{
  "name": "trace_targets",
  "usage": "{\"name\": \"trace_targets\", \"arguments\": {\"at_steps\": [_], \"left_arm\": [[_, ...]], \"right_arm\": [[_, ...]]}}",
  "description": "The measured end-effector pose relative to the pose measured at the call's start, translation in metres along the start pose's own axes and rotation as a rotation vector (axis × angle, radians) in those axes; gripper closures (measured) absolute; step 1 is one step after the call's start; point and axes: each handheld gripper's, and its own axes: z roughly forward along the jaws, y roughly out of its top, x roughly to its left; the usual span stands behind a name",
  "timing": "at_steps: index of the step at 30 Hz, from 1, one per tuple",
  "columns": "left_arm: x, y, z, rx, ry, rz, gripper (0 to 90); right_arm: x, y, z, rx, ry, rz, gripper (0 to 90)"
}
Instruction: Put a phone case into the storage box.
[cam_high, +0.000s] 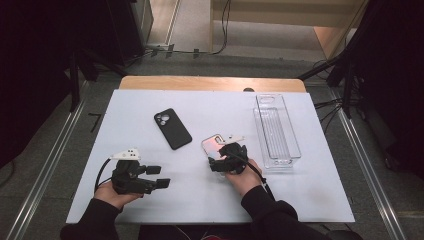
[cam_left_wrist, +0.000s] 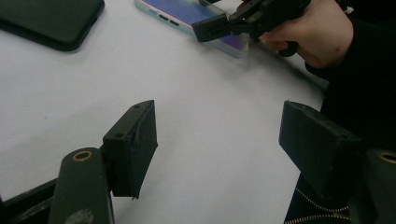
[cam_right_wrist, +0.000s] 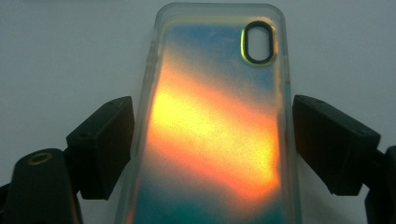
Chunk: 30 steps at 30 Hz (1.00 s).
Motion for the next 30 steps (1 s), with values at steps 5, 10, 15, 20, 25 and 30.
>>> {"name": "trace_targets", "arguments": {"at_steps": [5,10,15,20,25,30], "left_arm": [[0.0,0.0,0.0,0.001,-0.001,-0.005,28.4],[0.001,0.0,0.0,0.004,-0.002,-0.014,28.4],[0.001,0.0,0.0,0.012,-0.004,-0.027,28.4],[0.0,0.002,0.001,0.024,0.001,-0.044,28.4],[-0.002,0.006,0.003,0.031,0.001,-0.061,28.4],[-0.004,0.011,0.004,0.027,-0.004,-0.089,28.4]], "right_arm": [[-0.002,0.002,-0.001,0.013,0.011,0.003,14.7],[-0.006,0.006,-0.004,0.007,0.037,0.018,14.7],[-0.007,0.01,-0.012,-0.016,0.057,0.022,14.7],[-0.009,0.016,-0.025,-0.048,0.082,0.032,14.7],[-0.011,0.02,-0.041,-0.08,0.113,0.038,14.7],[-0.012,0.023,-0.055,-0.105,0.149,0.053,14.6]]}}
